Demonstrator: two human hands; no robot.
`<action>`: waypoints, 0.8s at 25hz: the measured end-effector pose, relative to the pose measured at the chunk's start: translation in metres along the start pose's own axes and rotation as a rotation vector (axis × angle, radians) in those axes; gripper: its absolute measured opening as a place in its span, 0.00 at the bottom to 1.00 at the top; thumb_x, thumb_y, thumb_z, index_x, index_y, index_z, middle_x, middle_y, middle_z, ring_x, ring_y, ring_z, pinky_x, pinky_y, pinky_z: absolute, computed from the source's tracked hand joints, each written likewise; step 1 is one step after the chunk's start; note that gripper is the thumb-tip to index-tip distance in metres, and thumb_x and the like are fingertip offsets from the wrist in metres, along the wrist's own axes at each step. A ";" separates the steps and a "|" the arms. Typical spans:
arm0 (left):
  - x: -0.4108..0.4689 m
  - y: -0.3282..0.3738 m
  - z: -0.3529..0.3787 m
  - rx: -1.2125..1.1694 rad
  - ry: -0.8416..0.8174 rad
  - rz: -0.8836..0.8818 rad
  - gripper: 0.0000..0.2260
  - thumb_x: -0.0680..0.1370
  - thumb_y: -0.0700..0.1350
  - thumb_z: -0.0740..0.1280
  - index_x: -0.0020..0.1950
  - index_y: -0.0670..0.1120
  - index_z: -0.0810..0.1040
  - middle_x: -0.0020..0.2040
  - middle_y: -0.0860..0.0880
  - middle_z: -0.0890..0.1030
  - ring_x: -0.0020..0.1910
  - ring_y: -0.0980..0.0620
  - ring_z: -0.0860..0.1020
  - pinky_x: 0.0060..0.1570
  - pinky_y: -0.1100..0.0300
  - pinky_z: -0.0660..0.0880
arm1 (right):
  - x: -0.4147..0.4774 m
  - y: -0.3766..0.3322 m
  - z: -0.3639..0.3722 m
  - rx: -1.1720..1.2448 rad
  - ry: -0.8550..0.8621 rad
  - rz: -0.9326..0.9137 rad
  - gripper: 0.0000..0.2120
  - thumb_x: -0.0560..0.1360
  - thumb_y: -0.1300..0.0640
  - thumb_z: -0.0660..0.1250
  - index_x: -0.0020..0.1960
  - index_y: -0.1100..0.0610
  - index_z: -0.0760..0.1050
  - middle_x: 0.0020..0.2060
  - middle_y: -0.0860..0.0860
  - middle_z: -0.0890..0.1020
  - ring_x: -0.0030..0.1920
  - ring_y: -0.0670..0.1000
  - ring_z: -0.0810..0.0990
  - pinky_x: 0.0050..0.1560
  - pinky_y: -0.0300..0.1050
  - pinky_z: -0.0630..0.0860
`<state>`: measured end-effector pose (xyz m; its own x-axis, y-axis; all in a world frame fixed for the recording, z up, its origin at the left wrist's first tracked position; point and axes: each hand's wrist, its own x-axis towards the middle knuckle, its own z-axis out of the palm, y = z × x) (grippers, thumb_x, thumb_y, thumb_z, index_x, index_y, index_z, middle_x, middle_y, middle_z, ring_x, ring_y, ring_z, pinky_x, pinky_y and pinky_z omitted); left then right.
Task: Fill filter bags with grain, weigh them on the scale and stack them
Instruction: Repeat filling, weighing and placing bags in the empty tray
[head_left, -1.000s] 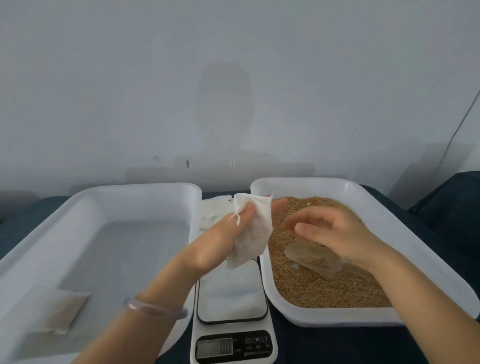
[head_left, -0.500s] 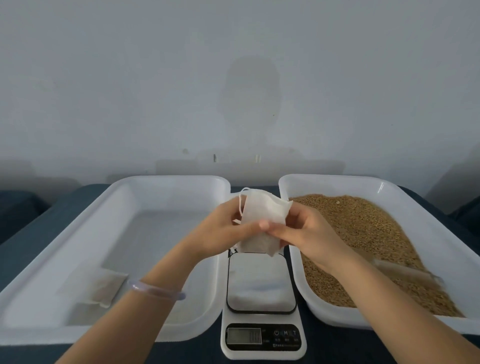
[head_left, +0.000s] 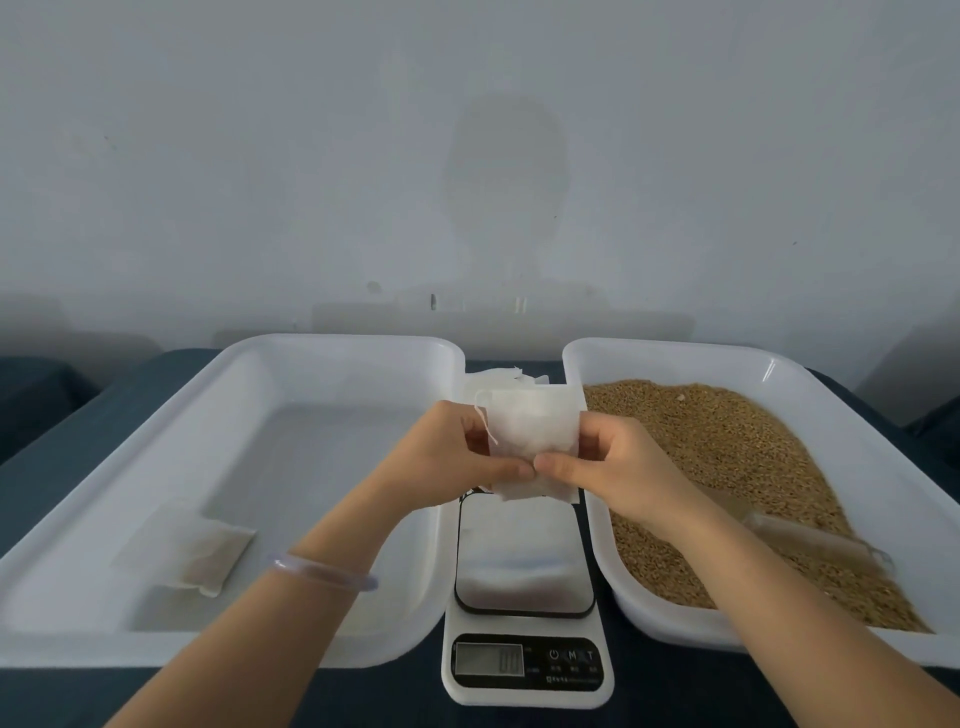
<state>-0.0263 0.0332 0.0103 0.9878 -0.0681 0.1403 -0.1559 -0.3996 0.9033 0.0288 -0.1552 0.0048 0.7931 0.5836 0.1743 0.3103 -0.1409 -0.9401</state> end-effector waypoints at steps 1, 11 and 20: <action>0.001 0.001 0.002 0.005 0.021 0.001 0.14 0.68 0.39 0.76 0.28 0.55 0.81 0.27 0.54 0.79 0.27 0.57 0.74 0.30 0.65 0.71 | -0.001 0.001 0.002 0.107 -0.021 0.039 0.16 0.63 0.53 0.77 0.49 0.54 0.80 0.43 0.52 0.86 0.47 0.53 0.84 0.48 0.47 0.81; 0.006 -0.008 0.007 -0.107 0.186 -0.085 0.16 0.69 0.45 0.76 0.52 0.53 0.74 0.48 0.50 0.80 0.42 0.54 0.81 0.45 0.54 0.80 | 0.001 0.015 -0.065 0.480 0.146 0.422 0.20 0.64 0.60 0.73 0.54 0.63 0.75 0.42 0.60 0.84 0.43 0.54 0.85 0.36 0.45 0.80; 0.009 -0.019 0.012 -0.112 0.165 -0.099 0.07 0.74 0.41 0.71 0.48 0.49 0.76 0.37 0.53 0.80 0.36 0.54 0.81 0.38 0.57 0.79 | -0.005 0.059 -0.110 -0.148 0.100 0.725 0.12 0.72 0.62 0.72 0.52 0.64 0.75 0.40 0.59 0.85 0.39 0.56 0.85 0.29 0.43 0.77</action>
<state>-0.0150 0.0294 -0.0100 0.9872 0.1204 0.1046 -0.0655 -0.2923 0.9541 0.1003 -0.2544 -0.0192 0.8674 0.2289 -0.4419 -0.2467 -0.5734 -0.7813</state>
